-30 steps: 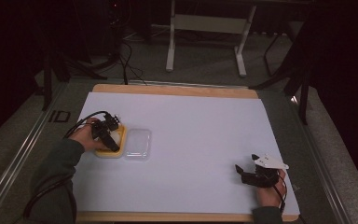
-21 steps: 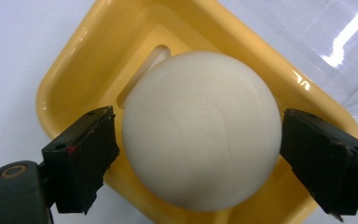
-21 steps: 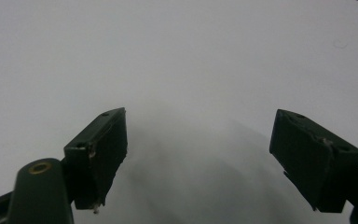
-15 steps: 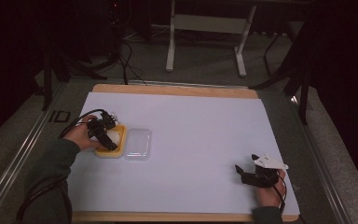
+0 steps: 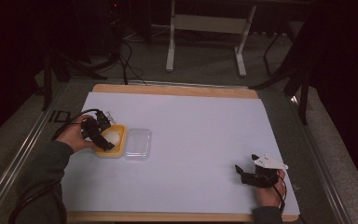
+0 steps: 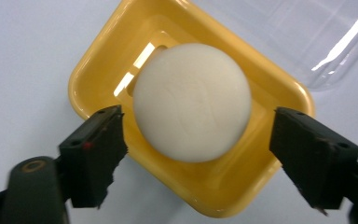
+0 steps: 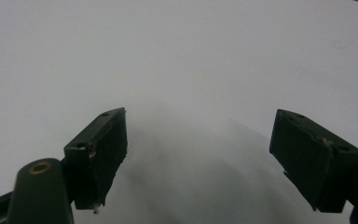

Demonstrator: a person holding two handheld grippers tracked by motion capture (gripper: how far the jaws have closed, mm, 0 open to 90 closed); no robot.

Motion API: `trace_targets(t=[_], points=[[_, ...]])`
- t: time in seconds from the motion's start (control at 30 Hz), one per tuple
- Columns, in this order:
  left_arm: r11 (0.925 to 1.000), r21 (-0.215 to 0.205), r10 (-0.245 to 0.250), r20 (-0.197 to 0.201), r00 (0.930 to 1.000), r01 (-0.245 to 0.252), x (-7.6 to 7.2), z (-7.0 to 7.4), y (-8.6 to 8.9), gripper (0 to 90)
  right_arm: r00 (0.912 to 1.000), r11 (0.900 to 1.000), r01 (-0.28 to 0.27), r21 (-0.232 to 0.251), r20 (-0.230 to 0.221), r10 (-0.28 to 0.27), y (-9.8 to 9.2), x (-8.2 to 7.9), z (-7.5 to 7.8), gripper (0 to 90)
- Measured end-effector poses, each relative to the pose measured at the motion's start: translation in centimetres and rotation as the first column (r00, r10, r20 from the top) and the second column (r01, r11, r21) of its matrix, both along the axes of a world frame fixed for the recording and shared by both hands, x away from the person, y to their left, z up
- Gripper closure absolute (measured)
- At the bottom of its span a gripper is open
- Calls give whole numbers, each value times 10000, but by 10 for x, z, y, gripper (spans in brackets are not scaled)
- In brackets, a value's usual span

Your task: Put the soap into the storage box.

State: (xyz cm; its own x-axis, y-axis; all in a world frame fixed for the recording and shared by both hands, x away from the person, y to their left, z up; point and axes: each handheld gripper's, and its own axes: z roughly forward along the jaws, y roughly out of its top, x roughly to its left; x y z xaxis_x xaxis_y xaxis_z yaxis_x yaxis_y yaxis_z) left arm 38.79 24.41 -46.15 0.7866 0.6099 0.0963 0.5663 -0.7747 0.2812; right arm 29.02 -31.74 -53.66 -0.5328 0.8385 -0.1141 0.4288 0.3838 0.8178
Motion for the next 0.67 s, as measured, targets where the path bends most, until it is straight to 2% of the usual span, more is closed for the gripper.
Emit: trace_targets(t=[0.23,0.4,0.43,0.6,0.67], points=[[9982,-2,-602,412,9973,602,-13,5,-8,278,10000,10000,1,1,1,-1,0,0,0,189],[9963,88,-859,590,9946,855,-20,8,-16,287,10000,10000,5,-7,-2,-5,0,0,0,189],[9948,82,-1016,747,9920,1013,-25,8,-21,287,10000,10000,7,-8,0,-7,0,0,0,189],[9936,-86,-1105,1148,9872,1122,-42,4,-32,287,10000,10000,20,-6,-17,-20,0,0,0,189],[9936,-86,-1105,1148,9872,1122,-42,4,-32,287,10000,10000,38,-8,-50,-38,0,0,0,189]])
